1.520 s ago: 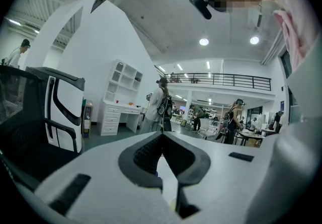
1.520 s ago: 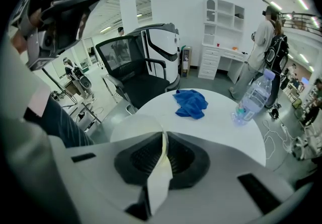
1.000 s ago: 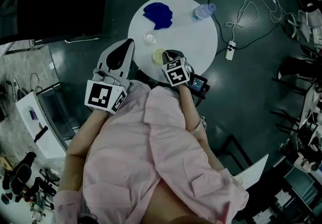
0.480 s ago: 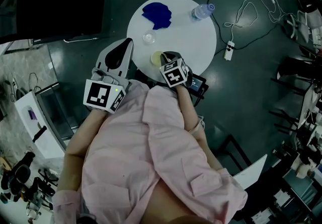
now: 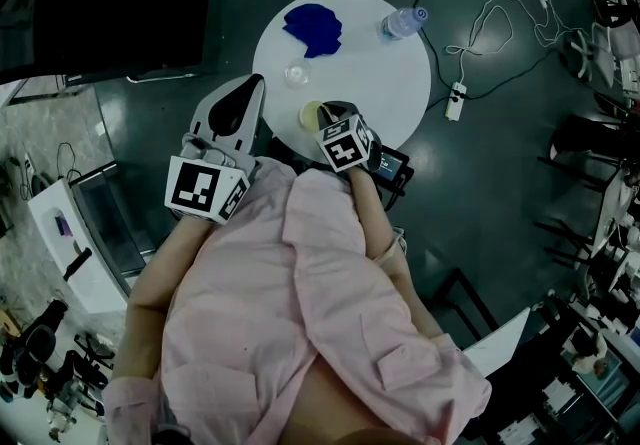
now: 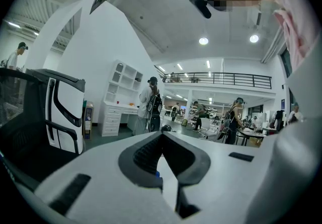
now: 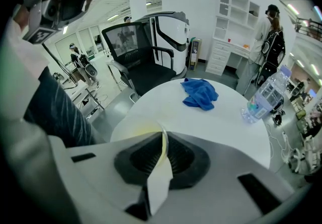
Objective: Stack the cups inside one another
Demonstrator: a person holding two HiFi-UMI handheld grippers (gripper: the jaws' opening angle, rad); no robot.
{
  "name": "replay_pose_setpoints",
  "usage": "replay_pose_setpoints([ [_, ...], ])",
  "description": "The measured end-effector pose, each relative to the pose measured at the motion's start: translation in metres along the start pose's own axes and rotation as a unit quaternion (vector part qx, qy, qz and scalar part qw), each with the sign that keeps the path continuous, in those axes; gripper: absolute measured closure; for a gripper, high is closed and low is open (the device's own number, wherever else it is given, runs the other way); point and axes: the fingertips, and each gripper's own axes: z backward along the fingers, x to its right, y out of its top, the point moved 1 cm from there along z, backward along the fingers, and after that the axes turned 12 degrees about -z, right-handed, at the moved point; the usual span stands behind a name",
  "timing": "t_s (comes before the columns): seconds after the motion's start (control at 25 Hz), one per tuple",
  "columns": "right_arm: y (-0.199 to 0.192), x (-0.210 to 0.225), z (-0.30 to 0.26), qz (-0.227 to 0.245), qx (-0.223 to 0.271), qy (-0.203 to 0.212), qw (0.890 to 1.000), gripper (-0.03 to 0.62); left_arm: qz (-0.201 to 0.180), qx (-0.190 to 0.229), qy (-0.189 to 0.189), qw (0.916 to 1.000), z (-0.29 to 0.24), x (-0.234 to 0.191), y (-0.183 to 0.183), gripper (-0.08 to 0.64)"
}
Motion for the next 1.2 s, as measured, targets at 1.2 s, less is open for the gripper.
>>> replay_pose_setpoints([
  [1.2,0.012,-0.011,-0.002,0.021,0.031,0.014,0.999,0.527,-0.003,0.003,0.003,1.0,0.001,0.0,0.001,0.551],
])
